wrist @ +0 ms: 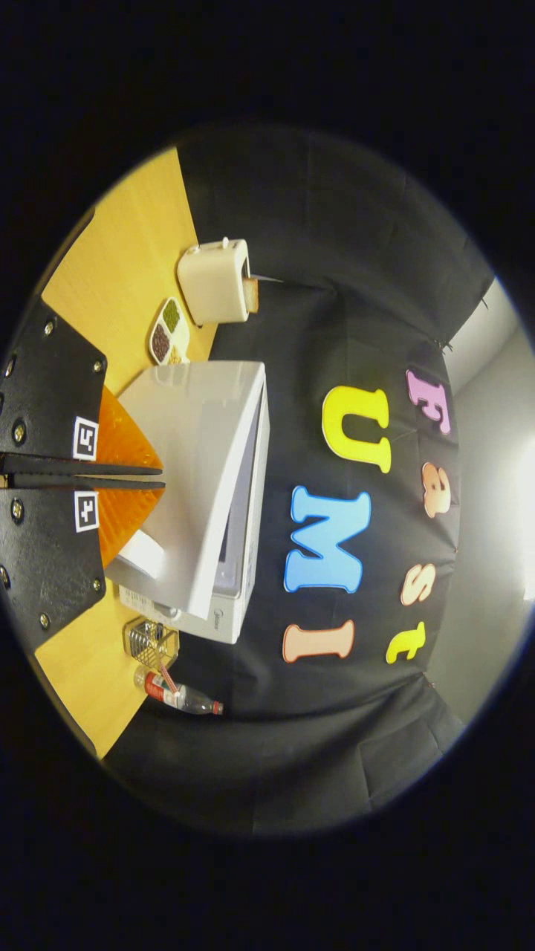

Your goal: Open the microwave, put the food inside, and close the microwave door.

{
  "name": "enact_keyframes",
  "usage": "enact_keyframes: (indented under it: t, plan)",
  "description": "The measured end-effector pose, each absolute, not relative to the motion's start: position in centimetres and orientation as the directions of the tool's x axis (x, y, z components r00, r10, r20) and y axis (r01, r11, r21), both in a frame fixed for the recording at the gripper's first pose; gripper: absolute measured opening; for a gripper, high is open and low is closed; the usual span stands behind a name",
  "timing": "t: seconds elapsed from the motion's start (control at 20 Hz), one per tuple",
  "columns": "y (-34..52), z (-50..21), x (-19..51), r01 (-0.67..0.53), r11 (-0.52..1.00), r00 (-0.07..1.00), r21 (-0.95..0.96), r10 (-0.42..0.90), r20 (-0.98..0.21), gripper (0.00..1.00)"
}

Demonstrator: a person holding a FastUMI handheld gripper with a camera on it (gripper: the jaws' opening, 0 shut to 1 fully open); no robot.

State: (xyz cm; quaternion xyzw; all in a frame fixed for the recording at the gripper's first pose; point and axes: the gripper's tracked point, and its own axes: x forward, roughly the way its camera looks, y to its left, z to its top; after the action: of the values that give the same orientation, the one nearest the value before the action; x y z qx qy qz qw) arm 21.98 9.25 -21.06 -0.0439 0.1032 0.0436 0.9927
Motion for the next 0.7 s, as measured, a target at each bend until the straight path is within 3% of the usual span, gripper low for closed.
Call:
enact_keyframes:
  t: [0.7]
  plan:
    - [1.9,-24.0,33.4,0.065,0.998,0.964,-0.025,-0.069,-0.258,0.01]
